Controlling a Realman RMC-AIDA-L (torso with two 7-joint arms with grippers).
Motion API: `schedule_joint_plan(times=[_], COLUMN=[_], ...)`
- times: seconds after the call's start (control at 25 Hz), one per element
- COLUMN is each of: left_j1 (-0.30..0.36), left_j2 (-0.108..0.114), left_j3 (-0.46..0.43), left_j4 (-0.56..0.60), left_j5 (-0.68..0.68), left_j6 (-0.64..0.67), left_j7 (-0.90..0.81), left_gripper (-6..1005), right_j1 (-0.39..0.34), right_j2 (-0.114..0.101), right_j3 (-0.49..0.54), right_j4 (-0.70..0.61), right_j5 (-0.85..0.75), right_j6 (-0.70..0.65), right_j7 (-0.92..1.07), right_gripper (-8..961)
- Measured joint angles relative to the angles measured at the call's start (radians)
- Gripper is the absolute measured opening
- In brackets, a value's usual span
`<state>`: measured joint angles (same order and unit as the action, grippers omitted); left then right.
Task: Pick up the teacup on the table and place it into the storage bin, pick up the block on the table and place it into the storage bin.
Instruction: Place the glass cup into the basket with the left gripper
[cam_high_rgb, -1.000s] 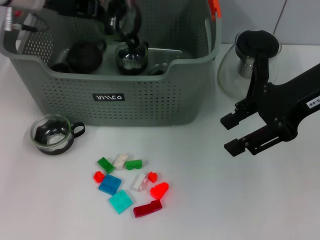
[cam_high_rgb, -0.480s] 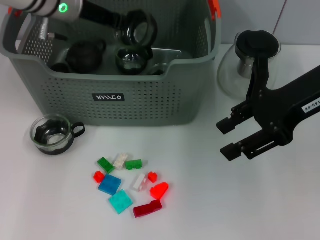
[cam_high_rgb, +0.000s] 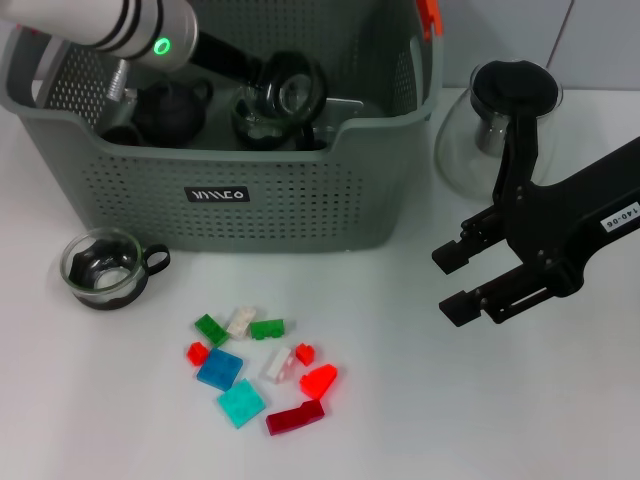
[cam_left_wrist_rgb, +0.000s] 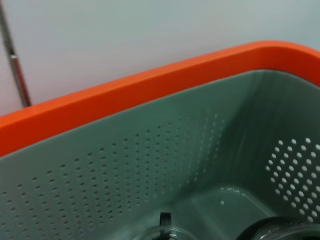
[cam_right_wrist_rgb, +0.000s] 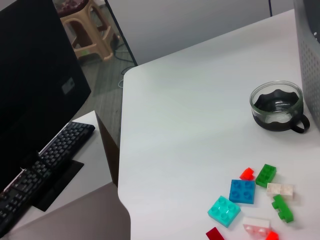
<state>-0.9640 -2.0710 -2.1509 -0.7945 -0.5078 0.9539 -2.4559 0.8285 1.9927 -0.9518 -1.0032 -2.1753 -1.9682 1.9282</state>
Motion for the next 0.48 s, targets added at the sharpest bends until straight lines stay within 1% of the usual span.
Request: schedule_joint_plan(times=[0.24, 0.48], left_j1=[-0.004, -0.009], left_j2=[-0.022, -0.026], left_j3=[0.030, 0.037], left_j4=[0.000, -0.001], left_j5=[0.042, 0.051], left_j6=[-0.017, -0.018], left_j7=[-0.001, -0.001], left_gripper=[44, 44], right_j1=[0.001, 0.001], right_j2=[0.000, 0.000], right_j3=[0.000, 0.002], right_j4=[0.000, 0.001], right_j5=[0.000, 0.000], right_j6=[0.001, 0.001], right_j7=[0.000, 0.000], right_gripper=[675, 675])
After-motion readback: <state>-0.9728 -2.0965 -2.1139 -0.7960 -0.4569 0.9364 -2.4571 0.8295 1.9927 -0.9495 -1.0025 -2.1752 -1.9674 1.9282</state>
